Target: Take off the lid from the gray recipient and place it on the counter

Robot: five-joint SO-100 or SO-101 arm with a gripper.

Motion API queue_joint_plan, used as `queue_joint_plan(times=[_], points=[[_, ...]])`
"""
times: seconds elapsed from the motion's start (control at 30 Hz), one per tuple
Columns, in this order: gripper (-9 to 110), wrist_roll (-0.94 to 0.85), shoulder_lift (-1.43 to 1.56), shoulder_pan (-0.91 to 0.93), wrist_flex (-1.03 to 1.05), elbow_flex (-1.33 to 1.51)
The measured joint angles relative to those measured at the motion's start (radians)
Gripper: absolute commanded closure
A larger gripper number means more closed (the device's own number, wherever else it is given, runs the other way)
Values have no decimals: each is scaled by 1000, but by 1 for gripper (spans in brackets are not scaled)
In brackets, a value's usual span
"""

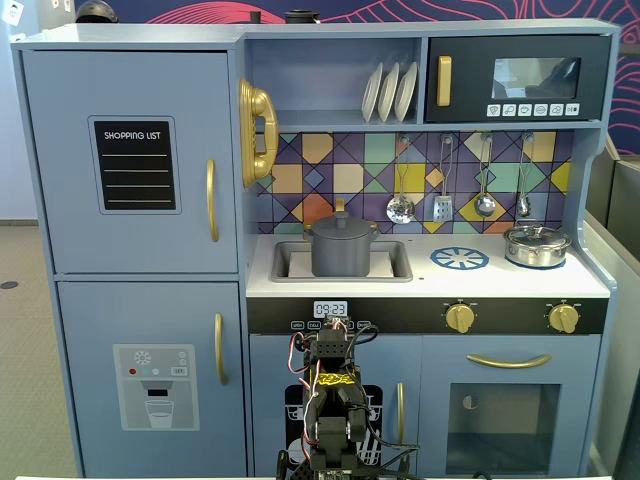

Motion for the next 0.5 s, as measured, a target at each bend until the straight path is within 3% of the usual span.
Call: queue_joint_plan(times=[0.5], points=[[101, -64, 0, 95, 2, 0]])
